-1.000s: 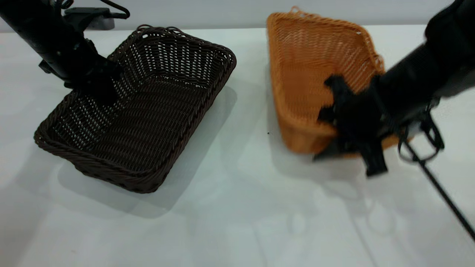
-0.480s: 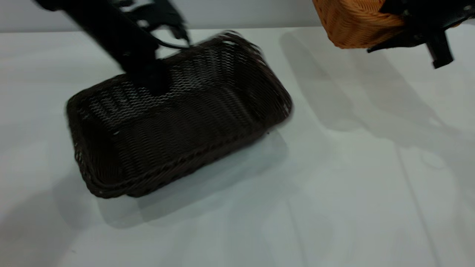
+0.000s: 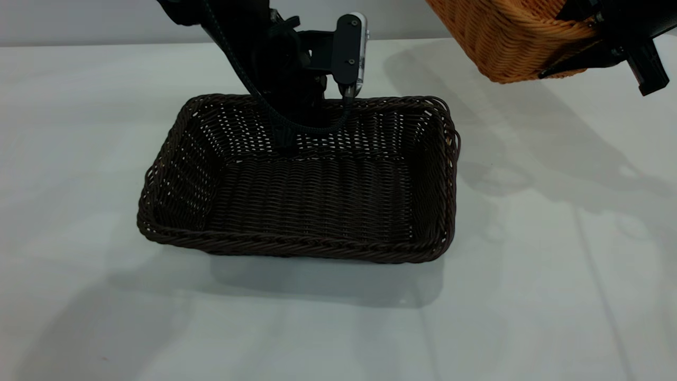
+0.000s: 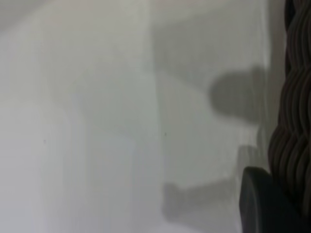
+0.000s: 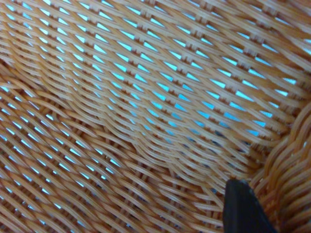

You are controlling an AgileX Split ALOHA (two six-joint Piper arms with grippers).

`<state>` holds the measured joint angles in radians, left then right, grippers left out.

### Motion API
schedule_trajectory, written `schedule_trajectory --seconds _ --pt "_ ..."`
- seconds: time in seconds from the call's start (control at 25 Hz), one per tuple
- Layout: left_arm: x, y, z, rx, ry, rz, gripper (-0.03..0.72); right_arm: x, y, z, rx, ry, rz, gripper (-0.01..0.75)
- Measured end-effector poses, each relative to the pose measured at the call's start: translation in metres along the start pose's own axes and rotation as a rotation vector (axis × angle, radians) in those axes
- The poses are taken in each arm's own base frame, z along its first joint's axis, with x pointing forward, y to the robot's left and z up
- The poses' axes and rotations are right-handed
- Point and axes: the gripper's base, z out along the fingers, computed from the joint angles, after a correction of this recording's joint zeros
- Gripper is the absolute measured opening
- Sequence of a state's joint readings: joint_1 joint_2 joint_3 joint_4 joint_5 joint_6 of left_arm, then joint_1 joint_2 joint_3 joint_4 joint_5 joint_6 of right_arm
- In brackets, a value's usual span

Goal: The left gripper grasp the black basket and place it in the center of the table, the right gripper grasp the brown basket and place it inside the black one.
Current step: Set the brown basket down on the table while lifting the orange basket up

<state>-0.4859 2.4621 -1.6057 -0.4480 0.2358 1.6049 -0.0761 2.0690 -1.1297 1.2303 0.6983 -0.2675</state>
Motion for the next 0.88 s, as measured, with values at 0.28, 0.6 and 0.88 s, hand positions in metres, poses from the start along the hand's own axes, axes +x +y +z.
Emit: schedule_trajectory --seconds 0.28,0.6,0.88 --pt "-0.003 0.002 0.001 -0.030 -0.030 -0.054 0.201 0.000 0.000 0.000 0.002 0.001 -0.022 0.196" --pt "-0.014 0.014 -0.018 -0.080 -0.064 -0.083 0.469 -0.013 0.024 -0.007 -0.046 -0.039 -0.088 0.195" --pt "-0.030 0.038 -0.105 -0.036 -0.132 -0.115 0.480 -0.035 0.050 -0.031 0.004 -0.062 -0.230 0.196"
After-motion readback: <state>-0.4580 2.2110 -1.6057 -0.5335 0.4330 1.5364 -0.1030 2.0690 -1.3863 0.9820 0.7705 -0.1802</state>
